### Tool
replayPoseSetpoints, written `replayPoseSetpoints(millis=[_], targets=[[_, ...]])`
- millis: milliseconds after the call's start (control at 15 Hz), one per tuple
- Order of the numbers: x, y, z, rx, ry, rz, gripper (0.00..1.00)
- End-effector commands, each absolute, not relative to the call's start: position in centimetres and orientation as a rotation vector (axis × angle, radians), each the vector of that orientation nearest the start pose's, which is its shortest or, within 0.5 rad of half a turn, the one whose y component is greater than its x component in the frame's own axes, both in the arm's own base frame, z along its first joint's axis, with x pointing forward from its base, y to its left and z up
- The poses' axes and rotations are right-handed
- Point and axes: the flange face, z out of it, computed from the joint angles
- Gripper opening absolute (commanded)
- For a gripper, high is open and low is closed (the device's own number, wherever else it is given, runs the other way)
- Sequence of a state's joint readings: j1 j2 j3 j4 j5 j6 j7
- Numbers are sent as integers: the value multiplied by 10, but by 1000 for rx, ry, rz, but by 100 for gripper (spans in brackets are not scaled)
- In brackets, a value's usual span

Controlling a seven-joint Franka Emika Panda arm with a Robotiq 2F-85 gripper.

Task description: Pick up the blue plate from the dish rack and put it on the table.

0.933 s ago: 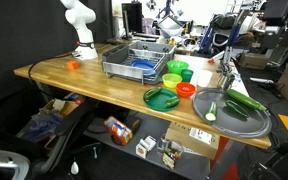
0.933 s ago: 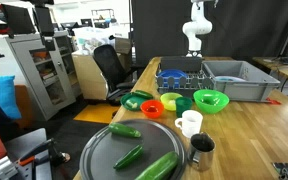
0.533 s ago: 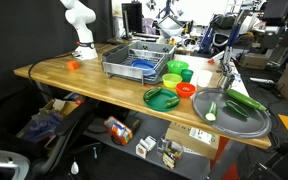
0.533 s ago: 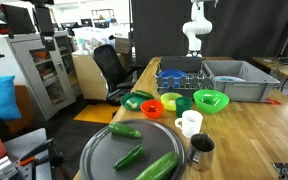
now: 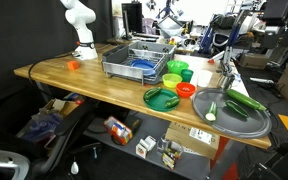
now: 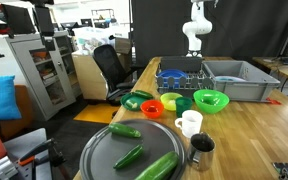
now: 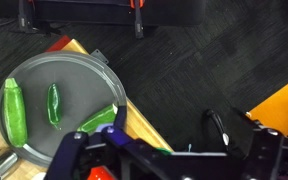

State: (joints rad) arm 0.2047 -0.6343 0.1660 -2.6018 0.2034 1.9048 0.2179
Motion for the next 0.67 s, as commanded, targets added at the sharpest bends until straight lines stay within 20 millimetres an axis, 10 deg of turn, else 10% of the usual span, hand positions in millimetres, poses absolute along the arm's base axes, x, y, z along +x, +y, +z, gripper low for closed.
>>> replayPoseSetpoints(millis=[0, 600], targets=[[324, 140, 454, -3081, -103, 118, 100], [334, 142, 460, -3115, -126, 110, 100]])
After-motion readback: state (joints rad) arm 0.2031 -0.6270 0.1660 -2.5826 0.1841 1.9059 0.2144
